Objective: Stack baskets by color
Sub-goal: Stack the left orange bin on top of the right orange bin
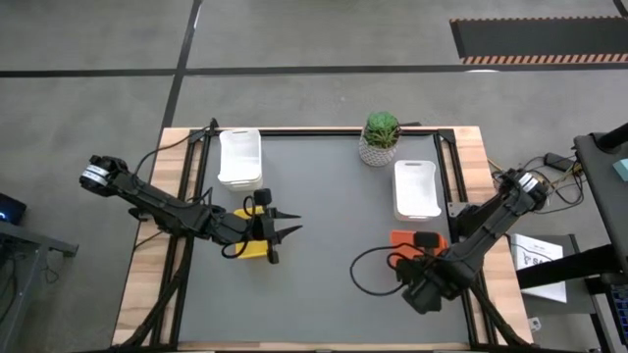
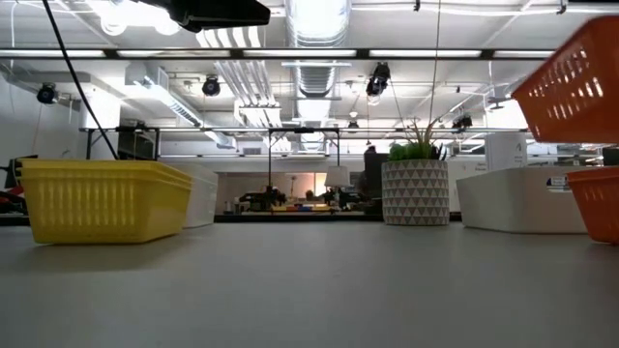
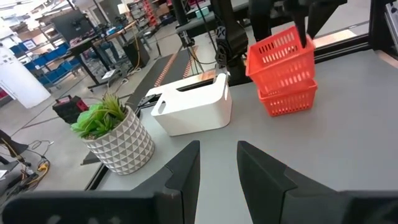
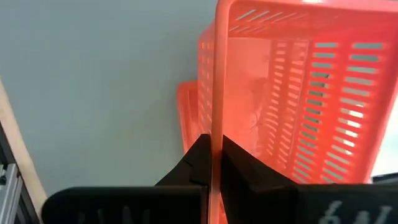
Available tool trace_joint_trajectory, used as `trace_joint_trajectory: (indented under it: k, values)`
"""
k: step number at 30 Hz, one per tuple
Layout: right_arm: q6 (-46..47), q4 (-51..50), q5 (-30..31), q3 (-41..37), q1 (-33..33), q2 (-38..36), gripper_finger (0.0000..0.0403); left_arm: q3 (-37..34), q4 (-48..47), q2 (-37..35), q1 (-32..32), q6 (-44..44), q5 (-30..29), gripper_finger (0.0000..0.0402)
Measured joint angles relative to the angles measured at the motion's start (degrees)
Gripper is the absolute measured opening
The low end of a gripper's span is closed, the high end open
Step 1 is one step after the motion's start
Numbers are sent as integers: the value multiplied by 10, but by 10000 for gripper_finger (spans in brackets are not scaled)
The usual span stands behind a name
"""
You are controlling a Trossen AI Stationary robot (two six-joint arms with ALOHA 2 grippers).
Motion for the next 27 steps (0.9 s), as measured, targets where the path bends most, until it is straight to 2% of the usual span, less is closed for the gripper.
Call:
trace_joint_trajectory:
  k: [9, 14, 21, 27]
  values:
    - [35, 61, -61, -109, 3, -57, 9, 0, 0, 0, 0, 0, 0, 90]
    - [35, 61, -67, -145, 6, -64, 12, 0, 0, 0, 0, 0, 0, 90]
    - [29, 71, -71, -178, 6, -59, 56, -1, 0, 0, 0, 0, 0, 90]
    - [36, 80, -71, -176, 6, -61, 96, -1, -1, 0, 0, 0, 0, 90]
